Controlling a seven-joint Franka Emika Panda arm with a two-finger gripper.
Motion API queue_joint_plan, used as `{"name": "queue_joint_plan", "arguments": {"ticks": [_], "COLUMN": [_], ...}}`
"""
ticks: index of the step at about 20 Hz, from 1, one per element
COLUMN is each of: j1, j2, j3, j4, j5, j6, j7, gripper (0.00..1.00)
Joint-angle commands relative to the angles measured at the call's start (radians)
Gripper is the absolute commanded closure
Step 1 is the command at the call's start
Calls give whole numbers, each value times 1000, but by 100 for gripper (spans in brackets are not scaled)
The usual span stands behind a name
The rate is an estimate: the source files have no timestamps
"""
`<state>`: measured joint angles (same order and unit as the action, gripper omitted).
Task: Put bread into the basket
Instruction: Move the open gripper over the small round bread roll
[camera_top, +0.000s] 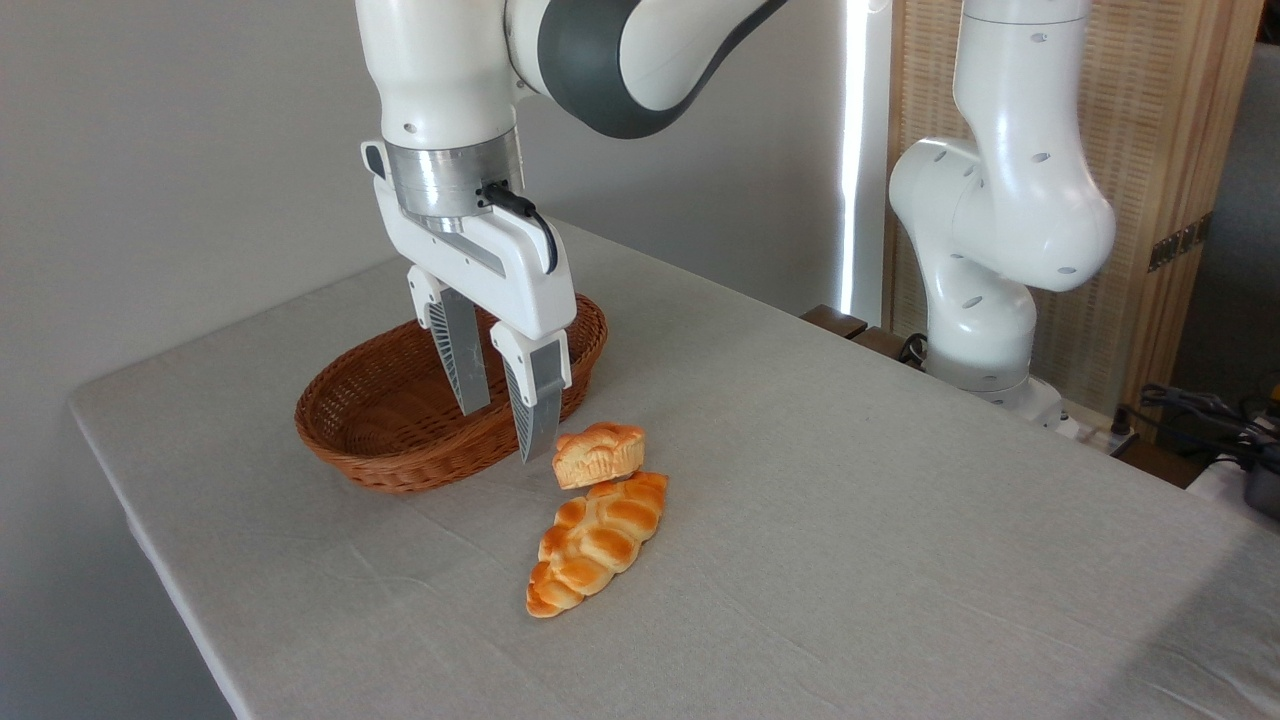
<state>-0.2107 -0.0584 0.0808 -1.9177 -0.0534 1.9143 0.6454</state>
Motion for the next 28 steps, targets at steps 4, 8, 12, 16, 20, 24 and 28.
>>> {"name": "queue_joint_plan", "arguments": {"ticks": [4, 8, 12, 16, 20, 24, 28], "j1": [-2, -2, -2, -4, -10, -10, -32], "j2": [-1, -1, 0, 2, -15, -79, -120], "j3": [5, 5, 5, 2, 0, 2, 4], "j4": [9, 9, 12, 6, -24, -115, -213], "j5": [-16, -16, -16, -14, -11, -5, 0], "j6": [-5, -5, -6, -6, -6, 5, 9], "j7": [-7, -9, -9, -9, -9, 45, 74], "gripper": [0, 0, 0, 0, 0, 0, 0]}}
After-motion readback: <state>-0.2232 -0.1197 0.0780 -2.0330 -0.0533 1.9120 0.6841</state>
